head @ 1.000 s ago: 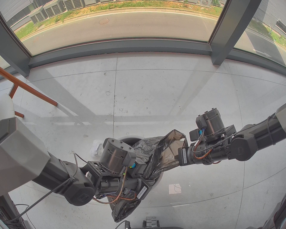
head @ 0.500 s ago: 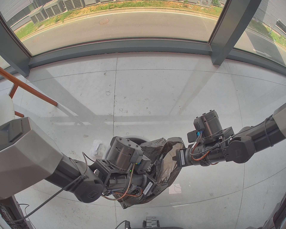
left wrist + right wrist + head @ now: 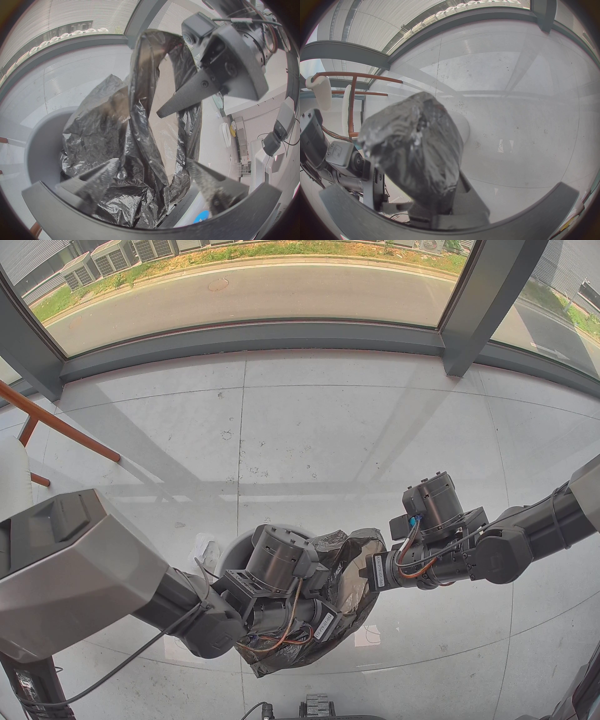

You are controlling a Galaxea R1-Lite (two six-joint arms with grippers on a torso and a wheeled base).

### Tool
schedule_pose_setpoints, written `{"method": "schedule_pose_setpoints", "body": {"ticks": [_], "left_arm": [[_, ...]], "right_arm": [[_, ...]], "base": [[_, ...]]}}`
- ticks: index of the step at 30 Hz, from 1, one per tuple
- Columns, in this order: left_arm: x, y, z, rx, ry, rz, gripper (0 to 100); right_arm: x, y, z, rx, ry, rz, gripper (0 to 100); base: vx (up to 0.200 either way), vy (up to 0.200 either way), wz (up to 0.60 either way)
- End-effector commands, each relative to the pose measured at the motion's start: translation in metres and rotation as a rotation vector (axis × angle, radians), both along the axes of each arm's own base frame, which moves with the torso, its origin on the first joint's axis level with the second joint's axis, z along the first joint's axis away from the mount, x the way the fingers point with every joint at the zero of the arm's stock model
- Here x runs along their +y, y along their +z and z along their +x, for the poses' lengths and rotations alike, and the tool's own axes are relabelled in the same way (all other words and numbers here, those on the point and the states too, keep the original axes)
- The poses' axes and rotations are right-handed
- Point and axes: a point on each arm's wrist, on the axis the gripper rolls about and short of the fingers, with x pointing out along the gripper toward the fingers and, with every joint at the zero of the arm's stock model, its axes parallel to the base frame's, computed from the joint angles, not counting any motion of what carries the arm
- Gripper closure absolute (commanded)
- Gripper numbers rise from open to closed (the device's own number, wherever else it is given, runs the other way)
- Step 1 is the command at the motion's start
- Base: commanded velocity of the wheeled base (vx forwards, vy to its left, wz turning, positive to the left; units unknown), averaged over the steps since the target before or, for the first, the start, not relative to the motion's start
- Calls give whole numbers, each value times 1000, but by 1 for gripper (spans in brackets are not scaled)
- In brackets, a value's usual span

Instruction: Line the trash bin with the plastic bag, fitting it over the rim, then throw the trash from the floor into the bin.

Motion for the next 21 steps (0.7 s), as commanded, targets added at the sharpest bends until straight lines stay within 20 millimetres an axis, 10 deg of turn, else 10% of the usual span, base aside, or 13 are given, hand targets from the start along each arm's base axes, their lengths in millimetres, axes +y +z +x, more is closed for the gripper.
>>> {"method": "schedule_pose_setpoints", "body": {"ticks": [1,21], "left_arm": [[-1,-8,4,6,10,11,100],[60,75,37,-143,210,-159,100]], "right_arm": [[-1,0,0,-1,-1,1,100],[3,17,9,-72,-6,49,100]], "base": [[0,0,0],[0,0,0]]}}
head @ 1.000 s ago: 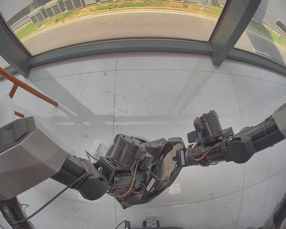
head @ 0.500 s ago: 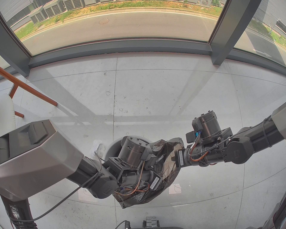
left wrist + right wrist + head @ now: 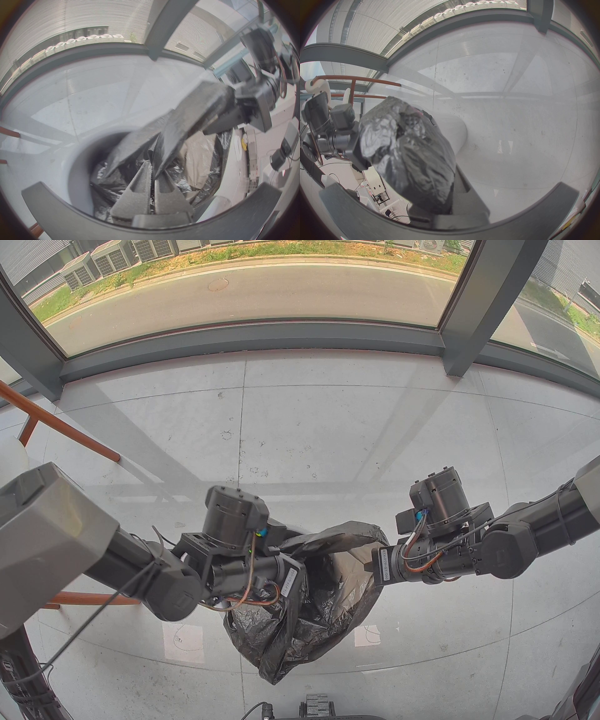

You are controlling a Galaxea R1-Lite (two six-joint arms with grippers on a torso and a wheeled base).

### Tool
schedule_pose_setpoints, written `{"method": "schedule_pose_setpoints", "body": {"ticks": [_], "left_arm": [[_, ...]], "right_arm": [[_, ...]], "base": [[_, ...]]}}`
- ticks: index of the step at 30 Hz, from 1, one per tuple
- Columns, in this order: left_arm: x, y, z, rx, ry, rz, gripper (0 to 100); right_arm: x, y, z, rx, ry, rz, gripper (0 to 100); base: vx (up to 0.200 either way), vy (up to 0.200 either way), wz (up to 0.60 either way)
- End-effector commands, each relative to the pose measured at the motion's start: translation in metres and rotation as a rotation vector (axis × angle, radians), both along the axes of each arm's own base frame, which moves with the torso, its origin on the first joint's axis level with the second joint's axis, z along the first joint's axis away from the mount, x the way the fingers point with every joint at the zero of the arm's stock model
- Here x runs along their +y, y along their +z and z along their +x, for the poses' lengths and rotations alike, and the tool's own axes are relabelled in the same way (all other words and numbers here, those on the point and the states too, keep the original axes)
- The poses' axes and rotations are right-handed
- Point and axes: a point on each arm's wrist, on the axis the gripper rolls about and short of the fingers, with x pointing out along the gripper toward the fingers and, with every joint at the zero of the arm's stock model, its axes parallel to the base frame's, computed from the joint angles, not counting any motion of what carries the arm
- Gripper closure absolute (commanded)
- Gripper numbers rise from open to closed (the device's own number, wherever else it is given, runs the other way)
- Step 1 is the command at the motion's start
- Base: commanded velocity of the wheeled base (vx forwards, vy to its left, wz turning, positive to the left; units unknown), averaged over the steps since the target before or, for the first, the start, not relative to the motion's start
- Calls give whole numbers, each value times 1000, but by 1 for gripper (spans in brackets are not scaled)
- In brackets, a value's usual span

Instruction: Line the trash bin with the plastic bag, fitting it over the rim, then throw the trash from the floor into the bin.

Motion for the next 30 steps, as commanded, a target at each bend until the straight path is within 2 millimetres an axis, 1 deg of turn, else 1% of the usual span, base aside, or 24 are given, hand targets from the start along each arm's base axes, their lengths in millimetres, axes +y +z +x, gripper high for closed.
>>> {"method": "schedule_pose_setpoints", "body": {"ticks": [1,4,8,10,11,13,14,17,18,19,22,24,27,28,29,30], "left_arm": [[12,38,2,-58,50,-88,100],[18,56,-7,-8,71,-103,100],[26,69,-16,29,79,-82,100],[28,69,-15,29,84,-82,100],[35,75,-6,11,116,-95,100],[36,79,-3,-3,121,-104,100],[39,87,2,-24,137,-117,100],[43,92,8,-37,154,-129,100],[44,93,8,-39,156,-132,100],[44,91,7,-34,156,-128,100],[45,88,6,-23,157,-122,100],[47,84,6,-11,163,-113,100],[54,81,9,-4,185,-108,100],[54,81,9,-4,185,-108,100],[55,79,8,3,187,-104,100],[55,78,8,6,187,-102,100]], "right_arm": [[8,9,5,-53,13,36,100],[9,11,8,-84,18,66,100],[8,14,11,-111,16,84,100],[9,14,12,-115,18,84,100],[10,17,15,-148,37,79,100],[12,18,18,-168,49,72,100],[15,21,23,-197,57,75,100],[17,28,29,-221,58,84,100],[17,29,30,-223,58,85,0],[15,29,32,-225,59,90,0],[12,26,31,-204,53,91,0],[5,16,23,-162,46,69,0],[-5,7,7,-116,48,39,0],[-6,5,6,-109,50,35,0],[-11,-4,-4,-76,54,11,0],[-12,-7,-7,-68,56,7,0]], "base": [[0,0,0],[0,0,0],[0,0,0],[0,0,0],[0,0,0],[0,0,0],[0,0,0],[0,0,0],[0,0,0],[0,0,0],[0,0,0],[0,0,0],[0,0,0],[0,0,0],[0,0,0],[0,0,0]]}}
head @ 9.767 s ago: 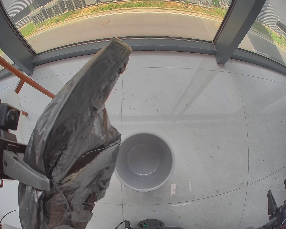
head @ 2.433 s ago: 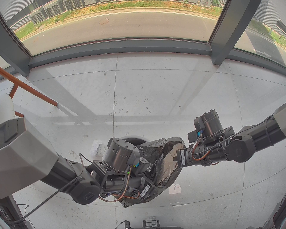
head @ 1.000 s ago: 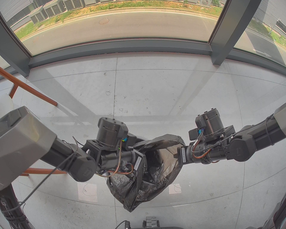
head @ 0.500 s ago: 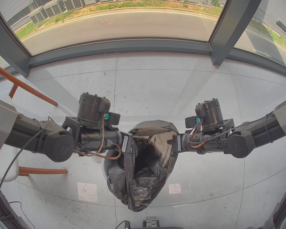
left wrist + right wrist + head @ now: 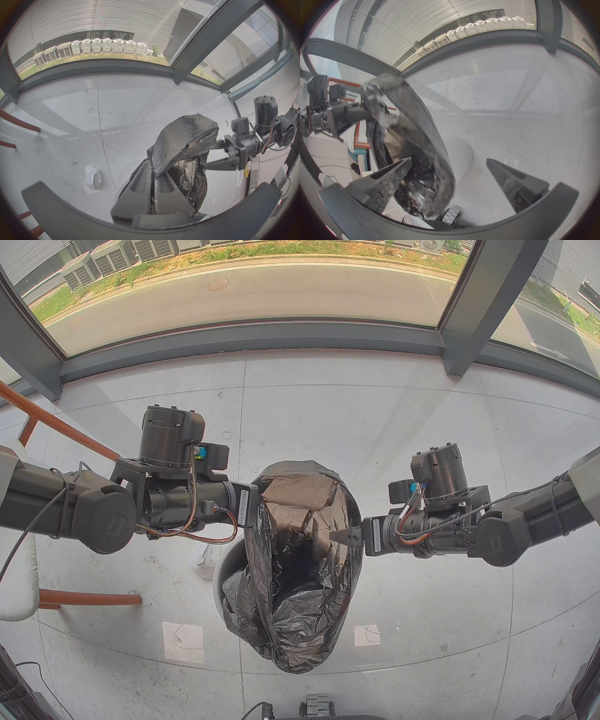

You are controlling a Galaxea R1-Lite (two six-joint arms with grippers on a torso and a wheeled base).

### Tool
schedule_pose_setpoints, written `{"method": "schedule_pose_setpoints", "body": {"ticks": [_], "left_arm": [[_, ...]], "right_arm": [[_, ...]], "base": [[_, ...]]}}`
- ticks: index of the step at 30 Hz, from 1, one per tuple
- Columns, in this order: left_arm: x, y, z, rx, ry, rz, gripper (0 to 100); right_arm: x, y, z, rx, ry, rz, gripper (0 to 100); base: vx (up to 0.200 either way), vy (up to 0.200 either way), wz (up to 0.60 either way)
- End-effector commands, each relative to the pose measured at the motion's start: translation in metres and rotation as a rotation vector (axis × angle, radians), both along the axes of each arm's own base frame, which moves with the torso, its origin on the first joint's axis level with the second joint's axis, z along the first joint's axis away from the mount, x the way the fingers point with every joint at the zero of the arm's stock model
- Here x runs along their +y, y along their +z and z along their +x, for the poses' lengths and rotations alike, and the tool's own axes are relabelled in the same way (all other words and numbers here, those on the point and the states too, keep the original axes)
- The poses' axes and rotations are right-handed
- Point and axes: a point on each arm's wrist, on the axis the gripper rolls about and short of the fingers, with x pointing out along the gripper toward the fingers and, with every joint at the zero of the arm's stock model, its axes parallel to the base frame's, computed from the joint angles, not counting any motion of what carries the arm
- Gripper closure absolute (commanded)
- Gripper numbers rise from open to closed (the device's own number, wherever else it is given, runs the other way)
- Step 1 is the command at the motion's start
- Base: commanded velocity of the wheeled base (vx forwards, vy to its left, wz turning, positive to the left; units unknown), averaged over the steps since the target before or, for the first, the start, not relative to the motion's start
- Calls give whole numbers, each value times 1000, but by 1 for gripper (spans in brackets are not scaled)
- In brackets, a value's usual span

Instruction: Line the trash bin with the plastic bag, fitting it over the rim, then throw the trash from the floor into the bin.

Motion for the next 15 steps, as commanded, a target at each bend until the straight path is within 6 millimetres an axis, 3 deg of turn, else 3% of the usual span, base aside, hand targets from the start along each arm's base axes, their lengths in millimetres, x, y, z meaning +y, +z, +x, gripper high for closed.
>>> {"method": "schedule_pose_setpoints", "body": {"ticks": [1,6,14,15], "left_arm": [[6,-7,0,22,17,11,100],[7,-10,-2,33,17,16,100],[7,-9,-2,30,17,15,100],[7,-9,-2,30,17,15,100]], "right_arm": [[-13,-16,-25,69,9,-47,0],[-10,-17,-23,67,12,-44,0],[20,-24,-4,48,48,-29,0],[22,-25,-2,47,49,-28,100]], "base": [[0,0,0],[0,0,0],[0,0,0],[0,0,0]]}}
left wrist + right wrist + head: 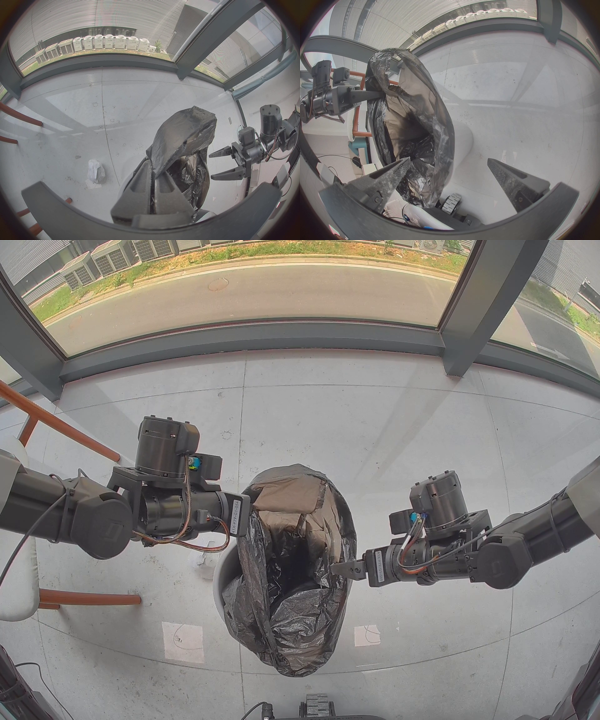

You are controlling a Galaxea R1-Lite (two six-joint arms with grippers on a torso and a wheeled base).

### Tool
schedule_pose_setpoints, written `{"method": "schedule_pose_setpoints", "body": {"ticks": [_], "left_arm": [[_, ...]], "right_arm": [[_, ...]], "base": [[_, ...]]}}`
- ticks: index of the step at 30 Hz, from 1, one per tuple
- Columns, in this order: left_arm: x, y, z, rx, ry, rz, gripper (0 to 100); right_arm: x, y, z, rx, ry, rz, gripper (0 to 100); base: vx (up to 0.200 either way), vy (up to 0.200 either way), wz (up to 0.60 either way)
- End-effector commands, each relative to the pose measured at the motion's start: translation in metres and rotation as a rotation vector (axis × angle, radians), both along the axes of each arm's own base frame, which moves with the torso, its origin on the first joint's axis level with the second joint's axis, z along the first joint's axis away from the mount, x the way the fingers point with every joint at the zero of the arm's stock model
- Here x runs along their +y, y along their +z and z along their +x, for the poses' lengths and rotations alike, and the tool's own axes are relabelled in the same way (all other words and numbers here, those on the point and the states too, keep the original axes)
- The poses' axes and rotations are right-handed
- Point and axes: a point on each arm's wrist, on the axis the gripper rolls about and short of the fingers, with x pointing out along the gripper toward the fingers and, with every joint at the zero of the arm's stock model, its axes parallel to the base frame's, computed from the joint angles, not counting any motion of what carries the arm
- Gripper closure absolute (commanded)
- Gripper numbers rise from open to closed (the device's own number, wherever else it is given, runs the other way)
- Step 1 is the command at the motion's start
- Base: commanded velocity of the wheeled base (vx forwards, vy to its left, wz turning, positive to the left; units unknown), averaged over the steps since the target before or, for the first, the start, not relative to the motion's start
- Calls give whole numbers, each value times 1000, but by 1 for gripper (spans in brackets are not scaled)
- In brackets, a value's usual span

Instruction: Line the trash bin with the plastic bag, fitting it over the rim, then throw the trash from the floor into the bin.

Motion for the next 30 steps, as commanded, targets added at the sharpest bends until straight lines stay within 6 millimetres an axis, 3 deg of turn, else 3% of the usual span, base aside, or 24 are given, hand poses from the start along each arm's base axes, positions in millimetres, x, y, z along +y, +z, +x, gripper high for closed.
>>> {"method": "schedule_pose_setpoints", "body": {"ticks": [1,8,12,18,29,30], "left_arm": [[0,1,0,-4,1,-2,100],[3,5,0,-12,8,-7,100],[10,5,3,-15,26,-8,100],[21,1,5,6,37,-13,100],[29,-5,5,27,56,-6,100],[33,-9,7,35,68,-1,100]], "right_arm": [[19,-12,11,5,24,-2,100],[25,-14,8,9,32,-14,100],[19,-9,7,3,20,-12,100],[0,5,22,-37,-43,11,100],[-13,-1,25,-23,-61,-21,100],[-13,-4,23,-22,-53,-31,0]], "base": [[0,0,0],[0,0,0],[0,0,0],[0,0,0],[0,0,0],[0,0,0]]}}
